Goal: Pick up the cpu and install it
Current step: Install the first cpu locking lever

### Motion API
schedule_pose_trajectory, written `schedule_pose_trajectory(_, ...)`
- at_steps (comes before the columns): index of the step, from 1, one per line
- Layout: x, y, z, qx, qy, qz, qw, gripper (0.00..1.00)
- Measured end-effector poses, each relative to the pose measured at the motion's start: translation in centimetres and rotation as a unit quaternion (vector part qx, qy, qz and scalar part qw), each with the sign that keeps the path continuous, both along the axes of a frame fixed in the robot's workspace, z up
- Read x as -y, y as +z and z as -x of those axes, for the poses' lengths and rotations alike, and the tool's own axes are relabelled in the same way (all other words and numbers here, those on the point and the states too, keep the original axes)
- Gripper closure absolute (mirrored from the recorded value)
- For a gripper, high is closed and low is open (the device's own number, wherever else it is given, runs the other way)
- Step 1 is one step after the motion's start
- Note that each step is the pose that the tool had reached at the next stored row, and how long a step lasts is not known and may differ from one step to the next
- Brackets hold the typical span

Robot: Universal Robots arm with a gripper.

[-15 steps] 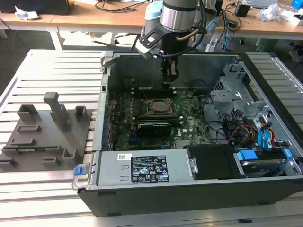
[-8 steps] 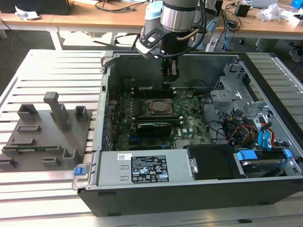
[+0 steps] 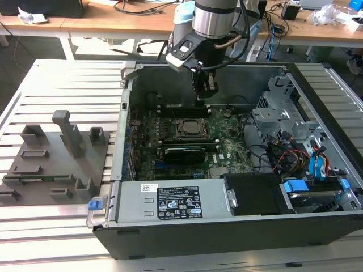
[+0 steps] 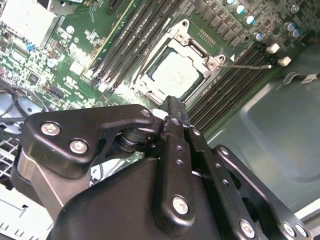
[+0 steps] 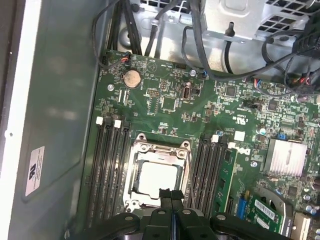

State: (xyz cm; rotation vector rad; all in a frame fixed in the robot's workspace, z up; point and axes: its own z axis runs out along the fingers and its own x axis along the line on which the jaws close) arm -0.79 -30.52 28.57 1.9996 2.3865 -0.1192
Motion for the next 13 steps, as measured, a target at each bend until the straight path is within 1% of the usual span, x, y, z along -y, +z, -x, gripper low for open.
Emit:
schedule_pose_trajectory(2, 0.00, 0.00, 0.00, 0.0000, 0.023, 0.0000, 0.9997, 0.89)
schedule_pose_trajectory(3, 0.00, 0.00, 0.00, 0.0000, 0.039, 0.0000, 0.9992, 0.89)
schedule_pose_trajectory(4, 0.00, 0.00, 0.00, 0.0000, 0.050, 0.0000, 0.9987, 0.89)
schedule_pose_trajectory(6, 0.00, 0.00, -0.01, 0.0000, 0.075, 0.0000, 0.9972, 0.89)
schedule_pose_trajectory(8, 0.00, 0.00, -0.01, 0.0000, 0.089, 0.0000, 0.9960, 0.89)
schedule_pose_trajectory(9, 0.00, 0.00, -0.01, 0.0000, 0.093, 0.0000, 0.9956, 0.89)
schedule_pose_trajectory(10, 0.00, 0.00, -0.02, 0.0000, 0.103, 0.0000, 0.9947, 0.89)
schedule_pose_trajectory(11, 0.00, 0.00, -0.02, 0.0000, 0.114, 0.0000, 0.9934, 0.89)
schedule_pose_trajectory(12, 0.00, 0.00, -0.02, 0.0000, 0.120, 0.0000, 0.9928, 0.89)
schedule_pose_trajectory(13, 0.00, 0.00, -0.02, 0.0000, 0.127, 0.0000, 0.9919, 0.89)
